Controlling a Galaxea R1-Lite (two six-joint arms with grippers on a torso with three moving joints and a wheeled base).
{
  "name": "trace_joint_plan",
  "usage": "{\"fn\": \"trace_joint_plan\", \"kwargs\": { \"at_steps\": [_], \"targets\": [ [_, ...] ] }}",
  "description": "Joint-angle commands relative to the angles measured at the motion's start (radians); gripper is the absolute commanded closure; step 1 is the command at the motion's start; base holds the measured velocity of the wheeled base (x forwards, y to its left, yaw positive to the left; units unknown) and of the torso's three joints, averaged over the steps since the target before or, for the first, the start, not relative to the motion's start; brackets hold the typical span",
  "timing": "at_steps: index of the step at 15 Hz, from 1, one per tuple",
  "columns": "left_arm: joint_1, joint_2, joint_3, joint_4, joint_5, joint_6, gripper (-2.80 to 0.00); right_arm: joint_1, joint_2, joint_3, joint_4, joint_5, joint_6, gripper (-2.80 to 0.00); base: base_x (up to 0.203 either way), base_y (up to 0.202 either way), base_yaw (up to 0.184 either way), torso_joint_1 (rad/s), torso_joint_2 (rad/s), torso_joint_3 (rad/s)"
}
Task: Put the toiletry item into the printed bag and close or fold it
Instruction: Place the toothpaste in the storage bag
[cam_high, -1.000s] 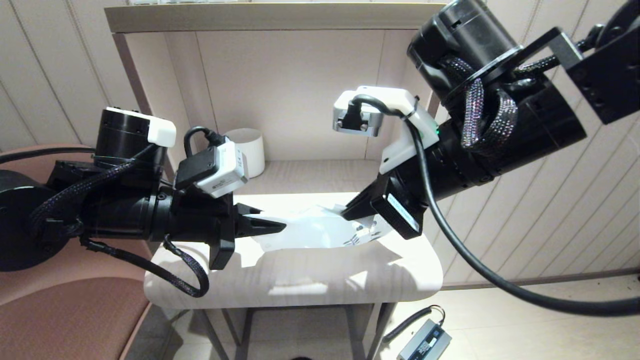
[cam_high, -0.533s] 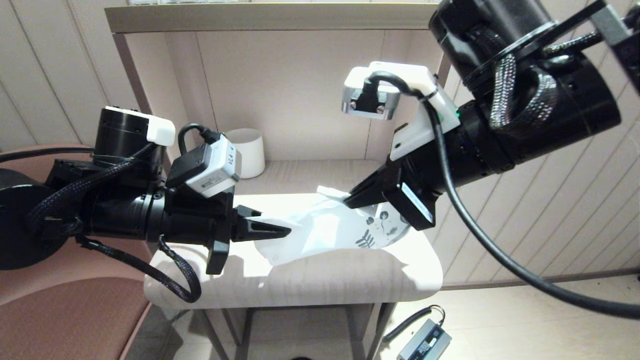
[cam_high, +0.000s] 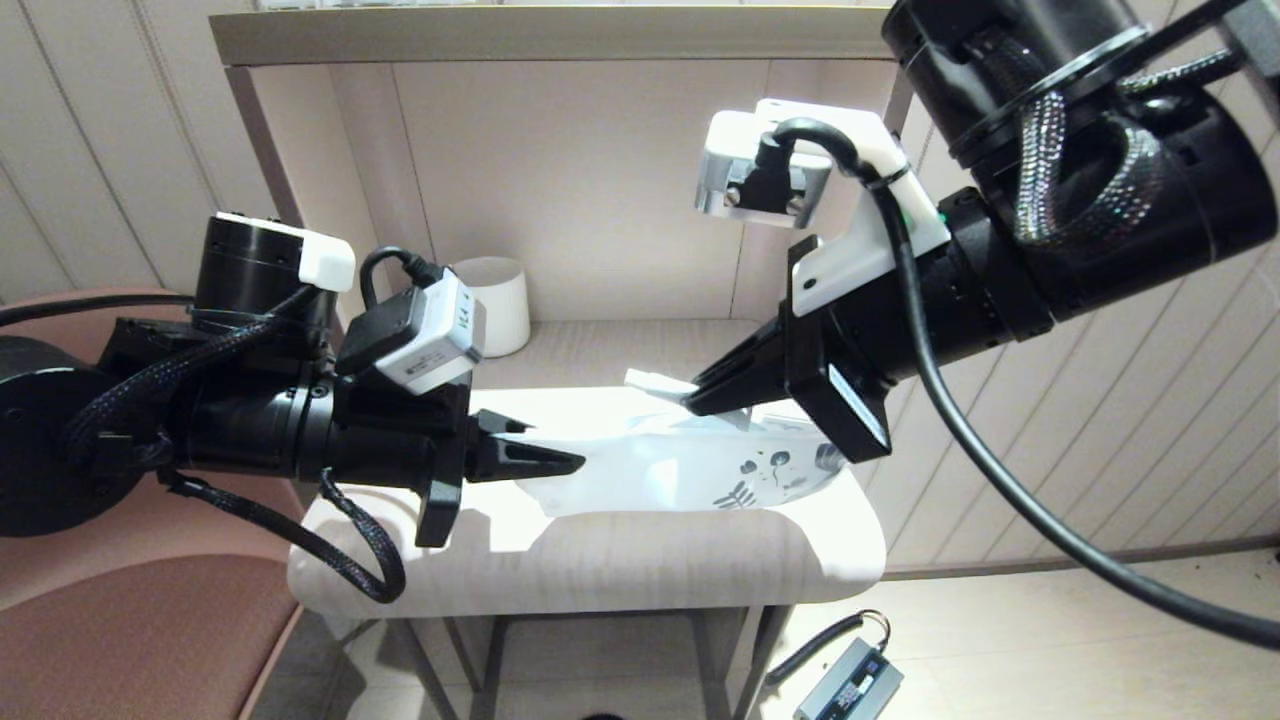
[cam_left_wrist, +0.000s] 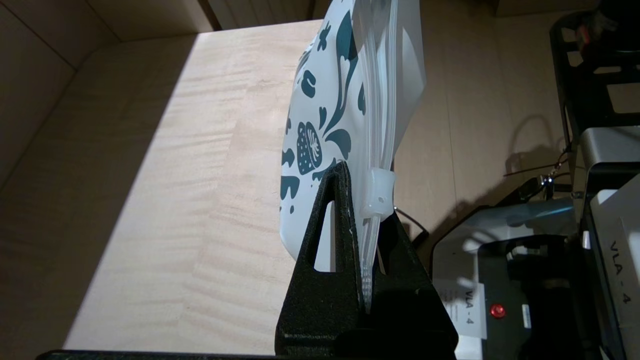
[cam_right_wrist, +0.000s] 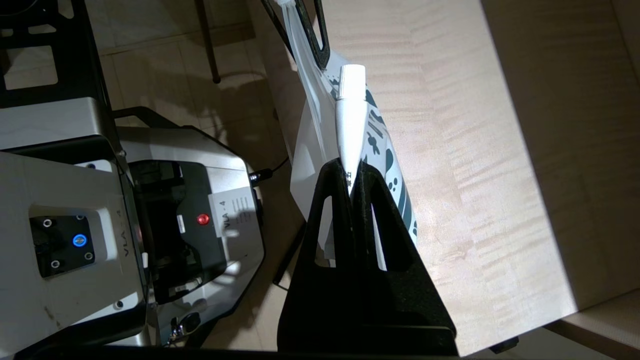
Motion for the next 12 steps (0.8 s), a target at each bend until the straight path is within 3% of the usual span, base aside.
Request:
{"fn": "trace_joint_plan", "kwargs": {
  "at_steps": [1,12],
  "targets": [
    [0.0,0.003,-0.001,-0.002,-0.004,0.001,0.0,0.0,0.007,0.009,0.003,0.002,-0.002,0.0,0.0,0.0,0.0,0.0,0.0,0.0],
    [0.008,0.0,0.002,-0.004,-0.006,0.002,0.0,-0.012,0.056,0.007,-0.008,0.002,-0.003,0.0,0.0,0.0,0.0,0.0,0.0,0.0]
  ]
}}
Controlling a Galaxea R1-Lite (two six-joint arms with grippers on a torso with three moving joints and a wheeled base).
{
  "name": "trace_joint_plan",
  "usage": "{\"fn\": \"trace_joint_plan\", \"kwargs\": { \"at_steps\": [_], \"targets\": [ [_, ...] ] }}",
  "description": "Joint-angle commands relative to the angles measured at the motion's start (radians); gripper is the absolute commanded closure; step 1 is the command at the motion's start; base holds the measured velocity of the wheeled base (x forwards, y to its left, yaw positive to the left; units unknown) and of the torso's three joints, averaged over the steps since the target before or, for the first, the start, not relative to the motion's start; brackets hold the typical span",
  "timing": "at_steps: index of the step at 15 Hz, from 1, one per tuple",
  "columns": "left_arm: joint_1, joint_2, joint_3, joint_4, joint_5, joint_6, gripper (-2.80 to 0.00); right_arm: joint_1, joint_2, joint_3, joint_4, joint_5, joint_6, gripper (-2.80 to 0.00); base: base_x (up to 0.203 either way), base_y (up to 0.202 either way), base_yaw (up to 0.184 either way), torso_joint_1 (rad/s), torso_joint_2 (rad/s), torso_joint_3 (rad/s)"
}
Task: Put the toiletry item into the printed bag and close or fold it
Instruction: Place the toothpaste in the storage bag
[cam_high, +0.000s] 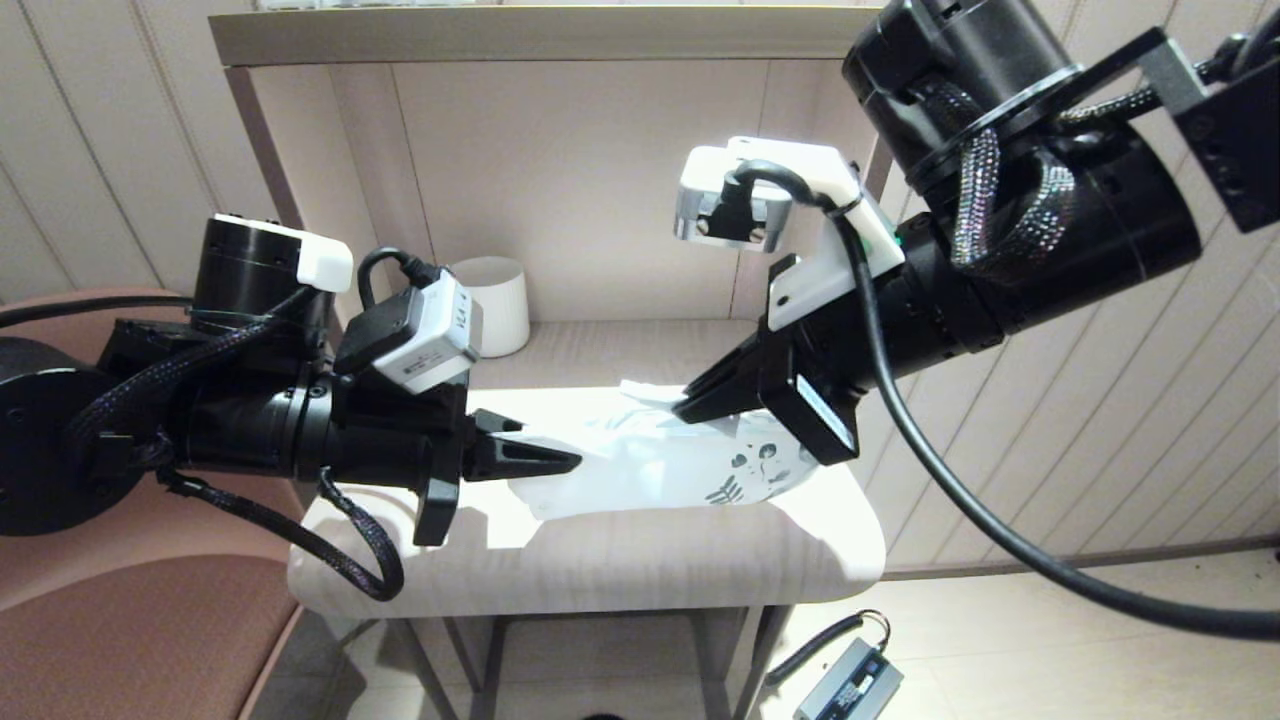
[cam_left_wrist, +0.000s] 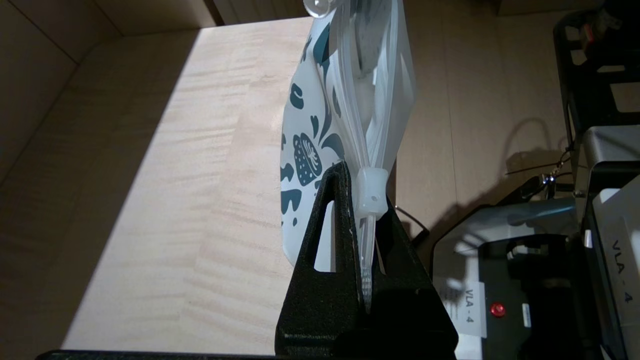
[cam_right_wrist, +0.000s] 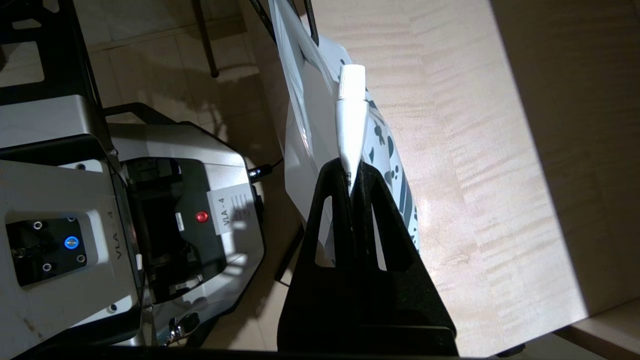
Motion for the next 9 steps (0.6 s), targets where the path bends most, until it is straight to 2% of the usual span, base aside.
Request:
{"fn": "trace_joint_plan", "kwargs": {
  "at_steps": [1,9],
  "targets": [
    [0.0,-0.002,-0.004,0.0,-0.004,0.005,0.0,0.001,0.021,0.01,0.007,0.002,-0.005,0.0,0.0,0.0,0.0,0.0,0.0,0.0],
    [0.02,0.002,-0.01,-0.001,-0.005,0.005,0.0,0.011,0.033,0.04,0.008,0.002,-0.008,0.0,0.0,0.0,0.0,0.0,0.0,0.0]
  ]
}}
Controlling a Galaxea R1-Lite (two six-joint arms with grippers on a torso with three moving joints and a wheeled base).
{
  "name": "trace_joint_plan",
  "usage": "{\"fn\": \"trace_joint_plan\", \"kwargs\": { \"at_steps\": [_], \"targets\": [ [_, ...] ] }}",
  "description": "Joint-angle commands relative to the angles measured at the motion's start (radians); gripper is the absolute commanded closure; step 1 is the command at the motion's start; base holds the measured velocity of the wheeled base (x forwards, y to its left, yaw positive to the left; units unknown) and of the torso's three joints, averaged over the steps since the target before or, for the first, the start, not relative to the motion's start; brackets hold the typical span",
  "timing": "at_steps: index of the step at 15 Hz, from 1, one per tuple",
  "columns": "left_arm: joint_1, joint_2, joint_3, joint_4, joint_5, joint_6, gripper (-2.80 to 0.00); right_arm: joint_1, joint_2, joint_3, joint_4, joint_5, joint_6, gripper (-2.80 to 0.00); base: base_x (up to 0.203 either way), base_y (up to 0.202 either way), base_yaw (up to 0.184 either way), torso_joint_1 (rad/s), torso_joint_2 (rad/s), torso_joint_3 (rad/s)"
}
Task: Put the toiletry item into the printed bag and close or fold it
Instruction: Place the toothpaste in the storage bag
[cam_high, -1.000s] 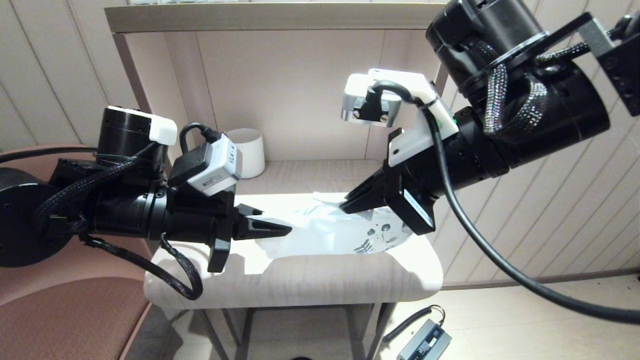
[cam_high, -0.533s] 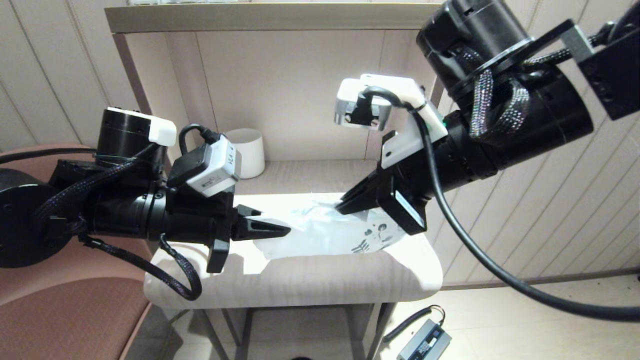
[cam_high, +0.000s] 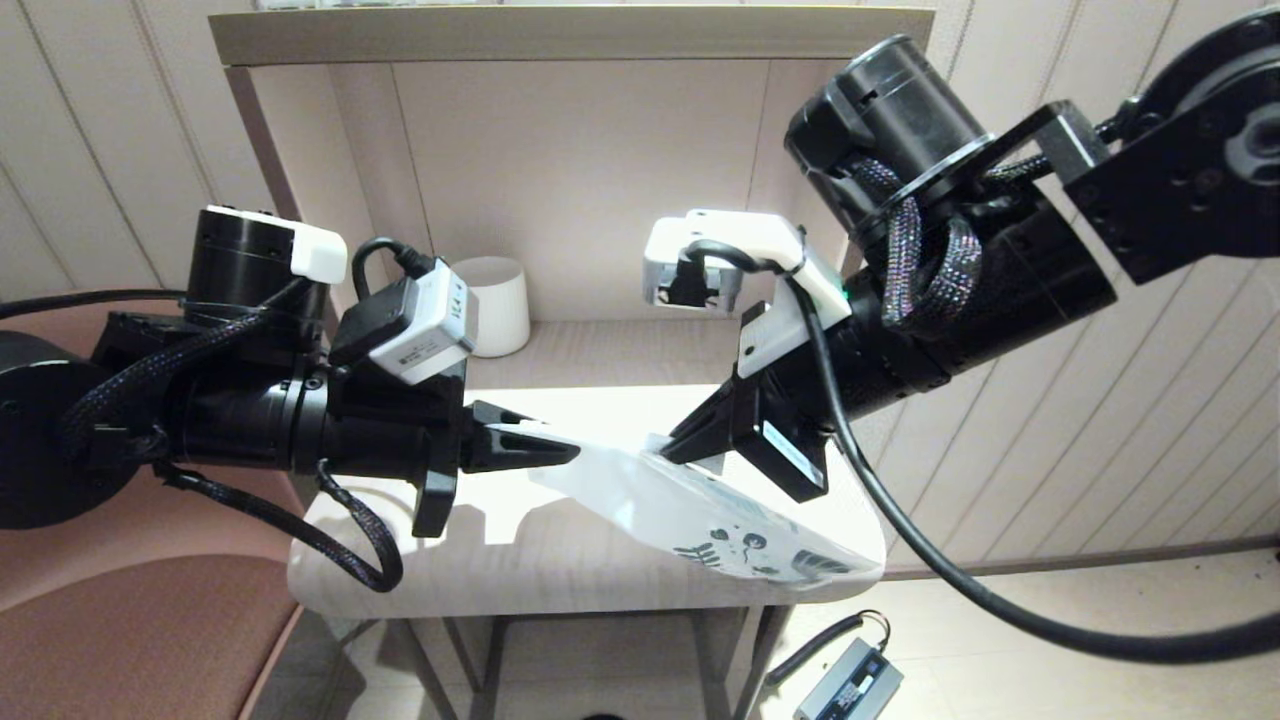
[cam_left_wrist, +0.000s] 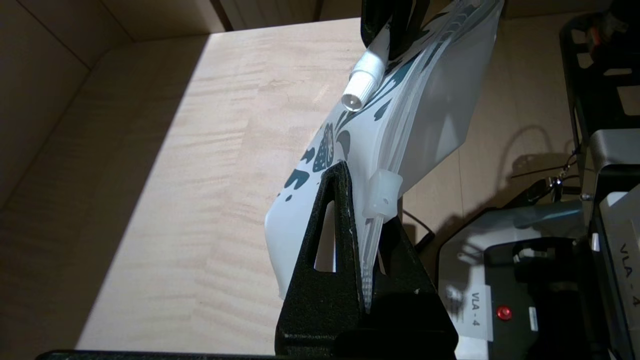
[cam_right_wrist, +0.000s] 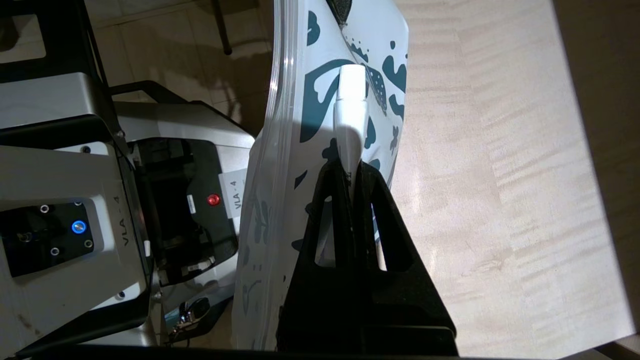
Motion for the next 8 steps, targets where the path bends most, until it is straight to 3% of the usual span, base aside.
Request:
{"fn": "trace_joint_plan", "kwargs": {
  "at_steps": [1,6,8],
  "targets": [
    [0.011,0.007,0.001,0.0,-0.005,0.004,0.0,-0.001,-0.007,-0.002,0.003,0.002,-0.003,0.0,0.0,0.0,0.0,0.0,0.0,0.0],
    [0.012,0.033,-0.003,-0.01,-0.002,0.006,0.0,-0.009,-0.061,-0.051,-0.018,0.004,0.008,0.0,0.0,0.0,0.0,0.0,0.0,0.0],
    [0.013,0.075,-0.021,-0.068,0.004,0.012,0.0,-0.002,-0.088,-0.048,-0.027,0.005,0.014,0.0,0.0,0.0,0.0,0.0,0.0,0.0]
  ]
}}
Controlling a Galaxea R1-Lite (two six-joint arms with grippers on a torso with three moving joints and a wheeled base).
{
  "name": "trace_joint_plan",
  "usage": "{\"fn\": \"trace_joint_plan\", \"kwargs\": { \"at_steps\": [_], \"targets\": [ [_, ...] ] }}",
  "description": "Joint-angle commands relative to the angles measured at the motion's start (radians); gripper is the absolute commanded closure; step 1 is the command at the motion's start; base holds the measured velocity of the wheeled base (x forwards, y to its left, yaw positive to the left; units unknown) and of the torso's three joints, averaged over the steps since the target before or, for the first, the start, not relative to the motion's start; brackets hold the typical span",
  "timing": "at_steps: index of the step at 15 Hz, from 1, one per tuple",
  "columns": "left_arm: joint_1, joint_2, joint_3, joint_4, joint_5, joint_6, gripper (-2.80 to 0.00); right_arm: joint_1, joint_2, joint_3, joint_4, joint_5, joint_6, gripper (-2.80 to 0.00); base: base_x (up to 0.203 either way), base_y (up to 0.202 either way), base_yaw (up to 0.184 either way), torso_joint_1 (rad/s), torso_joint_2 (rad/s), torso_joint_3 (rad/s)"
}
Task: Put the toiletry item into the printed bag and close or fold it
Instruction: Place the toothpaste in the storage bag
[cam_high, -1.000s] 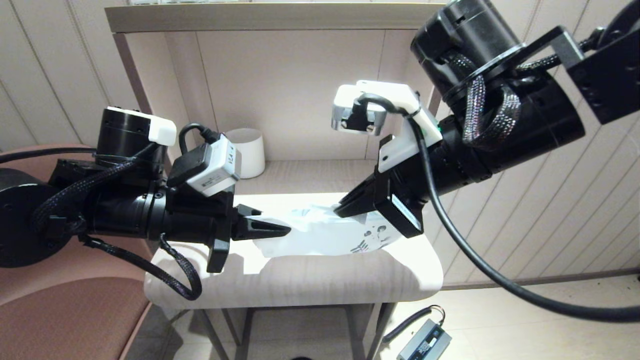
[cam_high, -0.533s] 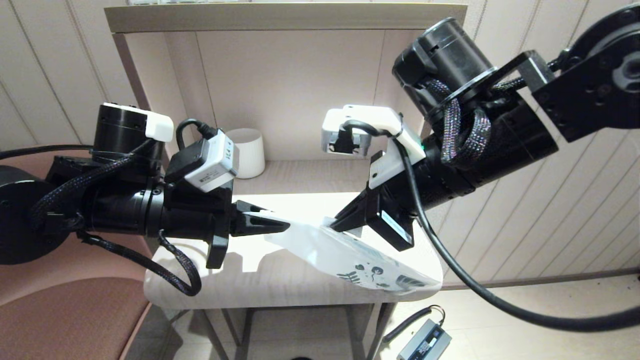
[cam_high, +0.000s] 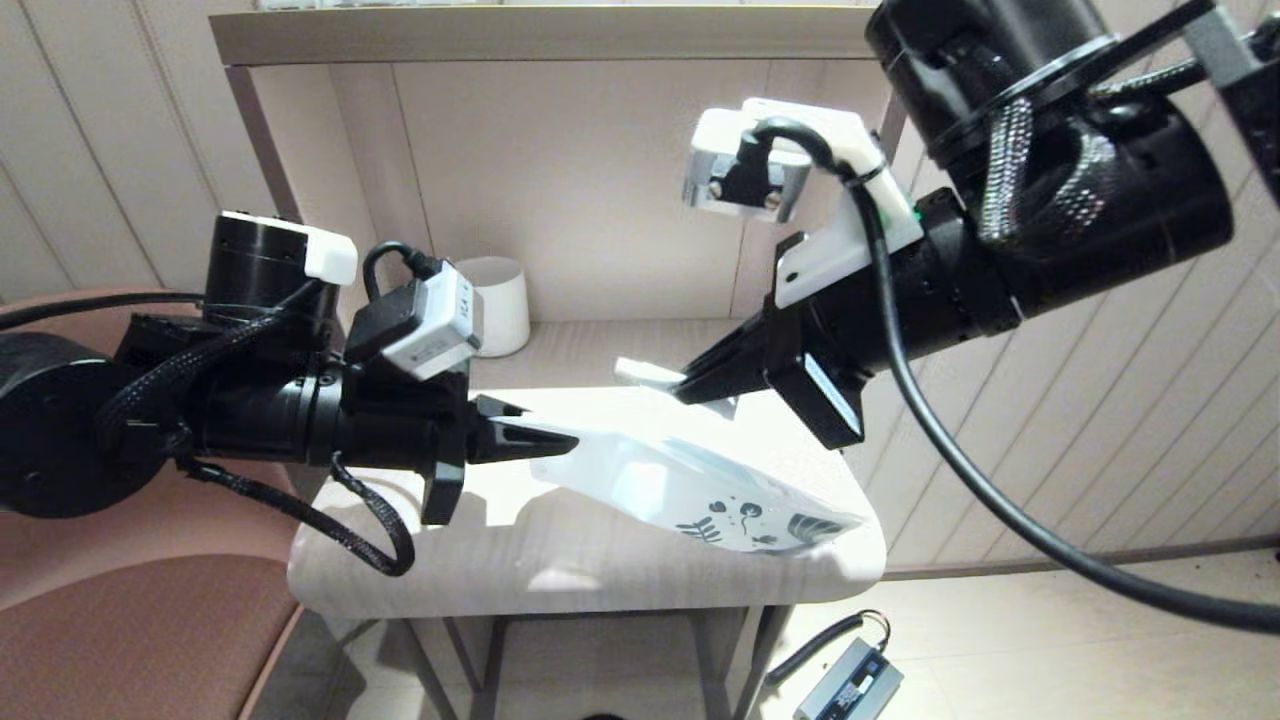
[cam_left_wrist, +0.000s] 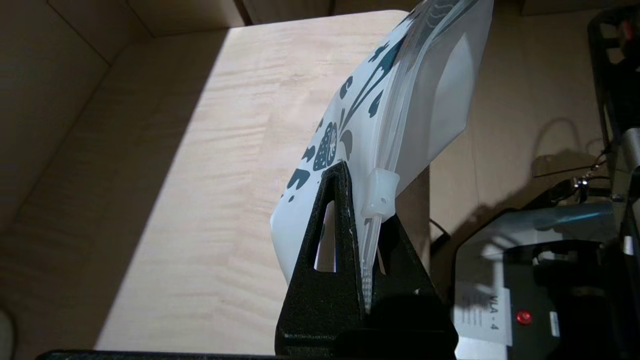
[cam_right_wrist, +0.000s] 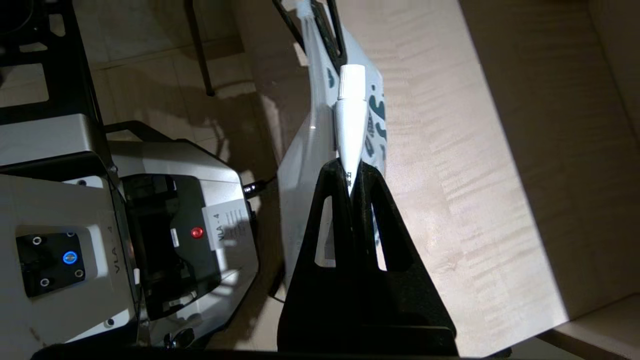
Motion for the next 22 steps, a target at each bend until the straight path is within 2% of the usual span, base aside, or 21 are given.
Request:
{"fn": "trace_joint_plan", "kwargs": {
  "at_steps": [1,3,5,8,11,14,19,22],
  "targets": [
    [0.0,0.058,-0.017,-0.085,0.012,0.007,0.0,0.004,-0.032,0.001,0.003,0.004,-0.003,0.0,0.0,0.0,0.0,0.0,0.0,0.0],
    [-0.001,0.087,-0.025,-0.214,0.099,0.007,0.0,0.002,-0.031,0.008,0.003,0.003,-0.004,0.0,0.0,0.0,0.0,0.0,0.0,0.0],
    [-0.002,0.106,-0.058,-0.316,0.136,0.008,0.0,-0.002,-0.026,0.009,0.003,0.004,-0.004,0.0,0.0,0.0,0.0,0.0,0.0,0.0],
    [-0.002,0.083,-0.007,-0.332,0.136,0.031,0.0,-0.008,-0.001,0.01,0.003,0.003,-0.004,0.0,0.0,0.0,0.0,0.0,0.0,0.0],
    [-0.002,0.079,0.088,-0.379,0.134,0.129,0.0,-0.045,0.015,0.005,0.002,0.001,-0.003,0.0,0.0,0.0,0.0,0.0,0.0,0.0],
    [0.0,0.086,0.093,-0.392,0.133,0.13,0.0,-0.06,0.013,0.02,0.011,0.0,-0.003,0.0,0.0,0.0,0.0,0.0,0.0,0.0],
    [-0.002,0.09,0.093,-0.392,0.134,0.127,0.0,-0.057,-0.005,0.15,0.001,-0.003,-0.005,0.0,0.0,0.0,0.0,0.0,0.0,0.0],
    [-0.001,0.097,0.097,-0.392,0.134,0.127,0.0,-0.071,-0.029,0.169,-0.006,-0.005,-0.003,0.0,0.0,0.0,0.0,0.0,0.0,0.0]
  ]
}}
